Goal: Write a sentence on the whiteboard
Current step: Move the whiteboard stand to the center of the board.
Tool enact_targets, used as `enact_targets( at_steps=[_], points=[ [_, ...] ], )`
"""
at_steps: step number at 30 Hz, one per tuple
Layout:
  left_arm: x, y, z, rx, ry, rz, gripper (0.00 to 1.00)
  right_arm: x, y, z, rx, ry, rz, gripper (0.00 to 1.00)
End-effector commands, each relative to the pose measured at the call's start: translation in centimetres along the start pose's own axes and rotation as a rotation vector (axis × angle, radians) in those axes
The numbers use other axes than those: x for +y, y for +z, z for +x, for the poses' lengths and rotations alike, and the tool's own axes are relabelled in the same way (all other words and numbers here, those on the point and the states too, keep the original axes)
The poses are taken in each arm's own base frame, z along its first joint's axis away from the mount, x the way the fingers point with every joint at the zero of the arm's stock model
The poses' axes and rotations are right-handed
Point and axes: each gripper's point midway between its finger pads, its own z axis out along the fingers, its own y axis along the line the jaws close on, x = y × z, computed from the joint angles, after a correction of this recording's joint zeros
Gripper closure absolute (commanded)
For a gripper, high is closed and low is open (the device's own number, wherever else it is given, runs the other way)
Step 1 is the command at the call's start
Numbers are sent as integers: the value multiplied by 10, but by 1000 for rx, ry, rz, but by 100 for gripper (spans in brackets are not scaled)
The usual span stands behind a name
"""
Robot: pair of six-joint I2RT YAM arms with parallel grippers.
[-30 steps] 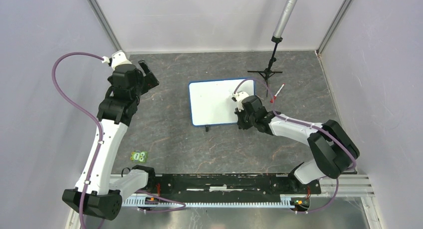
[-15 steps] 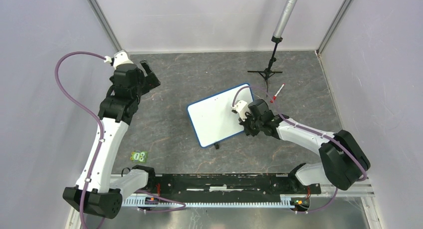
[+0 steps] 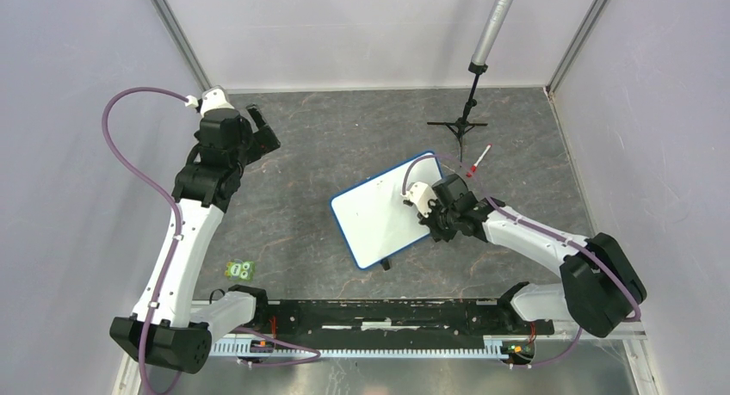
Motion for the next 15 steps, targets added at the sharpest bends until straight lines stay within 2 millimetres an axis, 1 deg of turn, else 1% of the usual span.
enact_targets(
  at_steps=[1, 2, 4, 5, 7, 9, 10, 13, 15],
  points=[
    [-5, 1, -7, -22, -9, 23, 0, 21, -14, 40, 155, -38, -93, 99],
    [-5, 1, -7, -22, -10, 22, 0, 23, -15, 38, 151, -39, -105, 97],
    [-5, 2, -6, -20, -9, 23, 0, 30, -17, 34, 139, -45, -143, 87],
    [-5, 2, -6, -20, -10, 24, 0, 33, -17, 33, 135, -47, -161, 78],
    [-5, 3, -6, -17, -9, 23, 0, 41, -18, 30, 132, -52, -194, 71],
    [-6, 3, -6, -19, -11, 25, 0, 46, -18, 28, 128, -58, -219, 59],
    [-6, 3, -7, -20, -10, 24, 0, 49, -19, 27, 127, -62, -232, 57],
    [-6, 3, -8, -23, -9, 21, 0, 58, -19, 25, 133, -54, -273, 54],
    [-6, 2, -8, -25, -11, 22, 0, 64, -20, 23, 133, -47, -301, 53]
  ],
)
